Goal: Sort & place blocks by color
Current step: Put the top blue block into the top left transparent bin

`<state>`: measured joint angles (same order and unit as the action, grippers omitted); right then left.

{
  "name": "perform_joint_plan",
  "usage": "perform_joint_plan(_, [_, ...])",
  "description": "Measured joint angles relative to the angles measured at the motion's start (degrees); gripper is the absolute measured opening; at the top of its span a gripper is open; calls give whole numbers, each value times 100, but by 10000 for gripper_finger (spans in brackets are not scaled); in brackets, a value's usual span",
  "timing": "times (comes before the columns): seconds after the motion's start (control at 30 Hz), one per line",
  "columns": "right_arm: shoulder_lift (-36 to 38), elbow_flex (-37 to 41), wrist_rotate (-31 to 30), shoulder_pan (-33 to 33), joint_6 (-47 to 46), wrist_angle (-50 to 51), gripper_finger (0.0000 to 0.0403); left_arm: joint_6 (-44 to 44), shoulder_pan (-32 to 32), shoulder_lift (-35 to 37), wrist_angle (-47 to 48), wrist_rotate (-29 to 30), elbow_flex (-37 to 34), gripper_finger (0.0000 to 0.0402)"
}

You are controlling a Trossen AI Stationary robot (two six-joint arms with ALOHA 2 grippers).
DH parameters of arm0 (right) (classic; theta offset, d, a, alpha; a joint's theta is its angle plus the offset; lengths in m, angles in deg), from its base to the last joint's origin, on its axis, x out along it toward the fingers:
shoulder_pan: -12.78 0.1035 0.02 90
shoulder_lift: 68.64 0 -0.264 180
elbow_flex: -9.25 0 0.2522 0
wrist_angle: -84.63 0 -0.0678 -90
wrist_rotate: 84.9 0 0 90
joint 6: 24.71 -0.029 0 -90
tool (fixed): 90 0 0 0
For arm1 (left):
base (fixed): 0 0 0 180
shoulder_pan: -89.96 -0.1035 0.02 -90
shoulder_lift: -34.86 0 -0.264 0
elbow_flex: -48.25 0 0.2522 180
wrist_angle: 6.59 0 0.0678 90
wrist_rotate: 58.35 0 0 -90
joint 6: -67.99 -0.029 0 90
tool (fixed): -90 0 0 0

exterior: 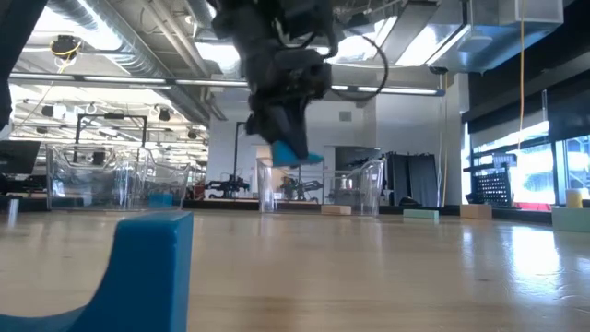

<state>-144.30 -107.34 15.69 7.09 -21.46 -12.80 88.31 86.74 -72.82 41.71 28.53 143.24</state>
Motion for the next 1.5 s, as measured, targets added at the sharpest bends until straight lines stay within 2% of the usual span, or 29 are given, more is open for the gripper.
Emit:
perform_joint_plan(0.13, [0, 0, 0, 0, 2, 0, 223, -310, -49, 0, 424, 385, 423, 124])
perform_joint_plan(0.47, [0, 0, 0, 0, 2, 0, 223, -749, -718, 2, 2710, 1605, 1564, 124])
perform_joint_plan(0.77, [0, 0, 0, 0, 3, -2, 223, -895, -1683, 676, 3167, 1833, 1632, 124])
perform_joint_plan(1.03, [0, 0, 0, 0, 3, -39, 223, -682, -2749, 1217, 3958, 1870, 1644, 124])
perform_joint_plan(1.23, [0, 0, 0, 0, 4, -48, 223, -640, -3283, 1227, 3893, 1900, 1051, 124])
perform_joint_plan(1.5, [0, 0, 0, 0, 4, -105, 223, -481, -3865, 1228, 3376, 1909, -349, 124])
